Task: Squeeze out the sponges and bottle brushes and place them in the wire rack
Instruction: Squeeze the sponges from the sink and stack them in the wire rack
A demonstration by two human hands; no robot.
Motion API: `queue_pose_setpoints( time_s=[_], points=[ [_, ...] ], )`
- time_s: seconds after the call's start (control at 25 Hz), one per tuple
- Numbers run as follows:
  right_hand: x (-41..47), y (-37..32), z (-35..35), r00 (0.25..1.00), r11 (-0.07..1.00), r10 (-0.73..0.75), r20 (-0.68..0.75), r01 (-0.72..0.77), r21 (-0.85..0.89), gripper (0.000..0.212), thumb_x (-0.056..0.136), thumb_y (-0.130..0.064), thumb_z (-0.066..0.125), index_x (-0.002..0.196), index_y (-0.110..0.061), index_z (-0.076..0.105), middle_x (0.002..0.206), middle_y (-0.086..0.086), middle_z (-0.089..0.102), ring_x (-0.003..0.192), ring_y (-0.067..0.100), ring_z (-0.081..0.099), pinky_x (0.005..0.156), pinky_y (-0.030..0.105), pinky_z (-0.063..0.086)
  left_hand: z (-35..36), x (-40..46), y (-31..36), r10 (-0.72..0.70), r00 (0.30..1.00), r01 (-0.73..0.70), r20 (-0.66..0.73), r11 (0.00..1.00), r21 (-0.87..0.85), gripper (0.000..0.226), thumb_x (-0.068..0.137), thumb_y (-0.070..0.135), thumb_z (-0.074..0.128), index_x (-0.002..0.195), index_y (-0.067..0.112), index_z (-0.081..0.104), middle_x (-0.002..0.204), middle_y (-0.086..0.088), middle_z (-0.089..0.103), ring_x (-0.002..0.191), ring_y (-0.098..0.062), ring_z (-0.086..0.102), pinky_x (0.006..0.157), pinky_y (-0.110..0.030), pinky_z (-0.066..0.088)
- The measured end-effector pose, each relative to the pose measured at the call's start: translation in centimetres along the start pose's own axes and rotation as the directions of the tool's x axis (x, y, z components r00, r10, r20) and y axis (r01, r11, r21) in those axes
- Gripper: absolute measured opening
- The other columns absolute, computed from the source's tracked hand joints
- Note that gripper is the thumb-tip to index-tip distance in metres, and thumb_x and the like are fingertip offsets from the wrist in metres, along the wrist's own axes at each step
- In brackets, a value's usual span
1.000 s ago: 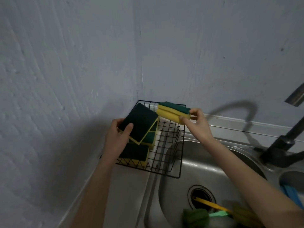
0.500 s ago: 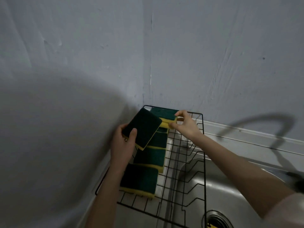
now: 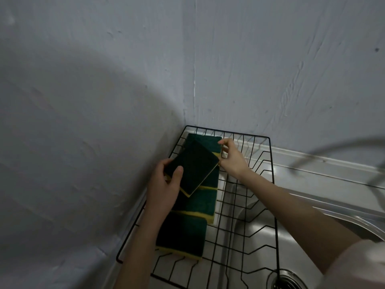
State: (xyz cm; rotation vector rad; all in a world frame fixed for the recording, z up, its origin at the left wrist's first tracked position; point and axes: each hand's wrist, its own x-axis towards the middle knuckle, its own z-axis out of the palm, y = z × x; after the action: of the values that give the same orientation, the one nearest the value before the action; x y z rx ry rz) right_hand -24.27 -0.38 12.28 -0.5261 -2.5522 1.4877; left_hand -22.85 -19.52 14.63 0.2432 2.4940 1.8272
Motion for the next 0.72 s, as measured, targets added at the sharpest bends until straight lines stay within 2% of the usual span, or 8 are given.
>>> queue_pose_setpoints(
  time_s=[0.08, 0.2, 0.24, 0.32, 0.4, 0.56, 0.64, 0.72],
  points=[
    [-0.4, -0.4, -0.4, 1.0, 1.0, -0.026, 0.011, 0.026, -0.004, 0.054, 0.084, -0.011, 0.062, 0.132, -0.008, 0.037, 0.136, 0.012, 0.047, 0.126, 0.025, 0.046, 0.093, 0.024, 0.041, 0.2, -0.1, 0.1, 0.001, 1.0, -0.001, 0.017, 1.0, -0.002, 0.03, 0.088, 0.016, 0.05, 0.118, 0.009, 0.048, 0.092, 0.008, 0.052, 0.075, 0.006, 0.046, 0.051, 0.006, 0.038],
    [-2.0, -1.6, -1.4, 0.992, 0.998, -0.028, -0.127, 0.036, 0.06, 0.049, 0.089, -0.021, 0.055, 0.134, -0.011, 0.039, 0.139, 0.011, 0.041, 0.128, 0.022, 0.043, 0.104, 0.032, 0.041, 0.4, -0.3, 0.7, 0.005, 0.998, -0.004, 0.061, 1.0, -0.002, 0.029, 0.089, 0.018, 0.05, 0.117, 0.012, 0.048, 0.083, 0.019, 0.047, 0.074, 0.006, 0.046, 0.053, 0.001, 0.043],
    [-2.8, -2.0, -1.9, 0.994, 0.99, 0.008, -0.114, 0.009, 0.143, 0.044, 0.092, -0.024, 0.05, 0.133, -0.012, 0.041, 0.134, 0.01, 0.045, 0.125, 0.021, 0.046, 0.1, 0.032, 0.045, 0.4, -0.4, 0.9, 0.012, 0.997, -0.012, 0.082, 1.0, 0.006, 0.03, 0.089, 0.019, 0.05, 0.117, 0.012, 0.048, 0.083, 0.019, 0.048, 0.075, 0.006, 0.047, 0.055, -0.004, 0.044],
    [-4.6, -2.8, -2.8, 0.995, 0.948, 0.075, 0.069, -0.092, 0.303, 0.039, 0.094, -0.029, 0.043, 0.129, -0.011, 0.046, 0.121, 0.011, 0.053, 0.114, 0.023, 0.053, 0.084, 0.028, 0.05, 0.5, -0.2, 1.4, 0.027, 0.992, -0.029, 0.127, 0.999, 0.013, 0.031, 0.088, 0.021, 0.051, 0.118, 0.013, 0.048, 0.092, 0.01, 0.053, 0.081, -0.003, 0.052, 0.064, -0.013, 0.043],
    [-5.8, -2.8, -3.0, 0.975, 0.955, 0.099, 0.198, -0.149, 0.257, 0.038, 0.094, -0.026, 0.045, 0.128, -0.008, 0.047, 0.115, 0.013, 0.055, 0.099, 0.02, 0.057, 0.072, 0.02, 0.052, 0.8, 0.3, 1.5, 0.015, 0.991, -0.015, 0.133, 1.0, 0.005, 0.034, 0.086, 0.023, 0.054, 0.118, 0.012, 0.047, 0.104, 0.0, 0.052, 0.094, -0.015, 0.054, 0.071, -0.021, 0.045],
    [-6.7, -2.3, -2.3, 0.947, 0.836, 0.247, 0.207, -0.317, 0.447, 0.034, 0.092, -0.021, 0.051, 0.121, -0.006, 0.046, 0.101, 0.008, 0.057, 0.08, 0.014, 0.062, 0.068, 0.019, 0.057, 1.8, 0.8, 2.2, -0.055, 0.998, 0.055, 0.03, 0.998, 0.002, 0.046, 0.083, 0.023, 0.059, 0.119, 0.005, 0.038, 0.112, -0.004, 0.041, 0.097, -0.015, 0.047, 0.077, -0.026, 0.039],
    [-6.9, -2.2, -1.9, 0.929, 0.781, 0.305, 0.21, -0.37, 0.503, 0.029, 0.091, -0.023, 0.052, 0.114, -0.007, 0.047, 0.104, 0.009, 0.055, 0.076, 0.012, 0.061, 0.065, 0.017, 0.057, 2.3, 0.7, 2.1, -0.056, 0.996, 0.054, 0.066, 0.998, 0.039, 0.044, 0.084, 0.021, 0.058, 0.119, 0.004, 0.036, 0.114, -0.008, 0.043, 0.097, -0.014, 0.045, 0.078, -0.026, 0.037],
    [-6.8, -2.1, -1.5, 0.929, 0.808, 0.32, 0.187, -0.371, 0.457, 0.028, 0.09, -0.026, 0.054, 0.11, -0.008, 0.045, 0.101, 0.006, 0.053, 0.072, 0.012, 0.061, 0.058, 0.014, 0.056, 2.5, 0.4, 1.7, -0.063, 0.992, 0.056, 0.106, 0.996, 0.067, 0.041, 0.086, 0.019, 0.054, 0.12, 0.004, 0.036, 0.12, -0.012, 0.047, 0.098, -0.015, 0.046, 0.079, -0.027, 0.038]
  ],
)
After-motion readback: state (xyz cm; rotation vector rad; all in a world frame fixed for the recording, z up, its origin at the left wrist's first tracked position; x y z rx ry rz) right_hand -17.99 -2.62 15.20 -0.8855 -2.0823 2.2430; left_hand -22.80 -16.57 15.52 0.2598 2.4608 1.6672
